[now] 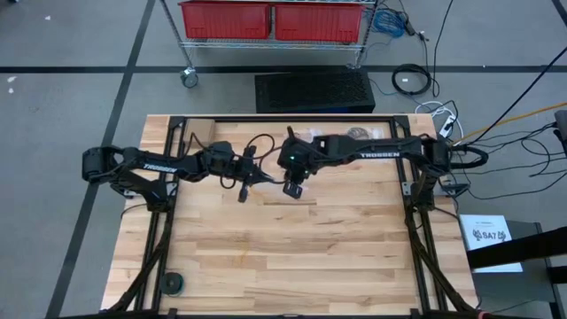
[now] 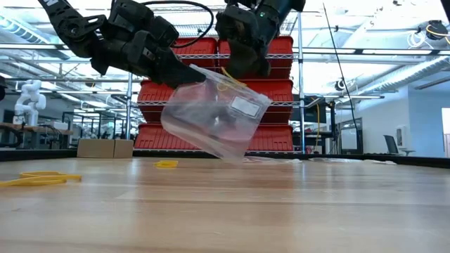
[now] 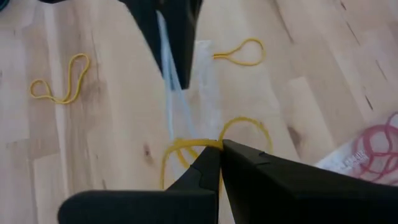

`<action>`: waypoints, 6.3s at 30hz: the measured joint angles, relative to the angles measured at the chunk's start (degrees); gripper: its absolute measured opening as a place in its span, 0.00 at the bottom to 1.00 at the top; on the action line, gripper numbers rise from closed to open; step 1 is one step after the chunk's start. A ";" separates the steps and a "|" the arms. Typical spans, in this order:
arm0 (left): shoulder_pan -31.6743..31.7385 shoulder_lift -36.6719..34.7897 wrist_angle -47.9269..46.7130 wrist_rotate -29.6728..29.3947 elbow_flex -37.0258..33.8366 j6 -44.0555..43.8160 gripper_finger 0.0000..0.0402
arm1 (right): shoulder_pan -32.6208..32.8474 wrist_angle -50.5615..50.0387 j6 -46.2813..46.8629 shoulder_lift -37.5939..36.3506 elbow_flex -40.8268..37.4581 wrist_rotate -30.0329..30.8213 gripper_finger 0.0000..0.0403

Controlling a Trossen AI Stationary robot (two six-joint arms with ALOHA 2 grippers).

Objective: Sort rubber bands
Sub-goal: Put the top right yellow rubber band into the top left transparent zip lock bag

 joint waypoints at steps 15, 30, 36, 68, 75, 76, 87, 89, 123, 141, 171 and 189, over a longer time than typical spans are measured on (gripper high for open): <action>0.00 0.02 -0.44 -0.54 0.00 -0.02 0.00 | 2.85 0.12 0.10 -0.86 2.44 3.18 0.00; 0.00 0.05 -0.44 -0.59 0.00 -0.07 0.00 | 2.91 -2.77 -0.24 1.34 3.01 3.09 0.00; 0.00 0.07 -0.44 -0.59 0.00 -0.11 0.00 | 2.20 -2.94 -0.45 1.58 3.01 2.95 0.00; -0.76 0.07 -0.41 -0.59 0.00 -0.57 0.00 | -0.42 2.89 -1.57 6.57 2.98 -6.17 0.05; -0.76 0.07 -0.02 -0.48 0.00 -0.37 0.00 | -0.69 2.44 -0.87 4.57 2.98 -6.13 0.22; -0.76 0.07 0.06 -0.45 0.00 -0.19 0.00 | -0.69 2.41 -0.86 3.90 2.98 -5.97 0.25; -0.79 0.04 -0.19 -0.36 0.00 0.00 0.00 | -0.80 2.69 -0.72 0.45 3.01 -5.79 0.40; -0.79 0.04 -0.17 -0.35 0.00 0.00 0.00 | -0.80 2.50 -0.74 0.42 3.01 -5.79 0.40; -0.92 -0.02 -0.84 -2.50 0.00 0.46 0.00 | 17.72 -5.29 2.63 -2.50 3.01 18.12 0.34; -0.46 -0.02 -1.57 -4.08 0.00 0.94 0.00 | 16.62 9.45 -1.16 -1.65 -7.99 31.52 0.46; -0.26 -0.02 -1.86 -4.28 0.00 0.55 0.00 | 16.32 3.84 -3.97 3.31 -3.46 33.38 0.02; -0.28 0.00 -1.95 -3.77 0.00 0.55 0.00 | 13.05 -5.78 -5.14 3.55 3.09 31.52 0.00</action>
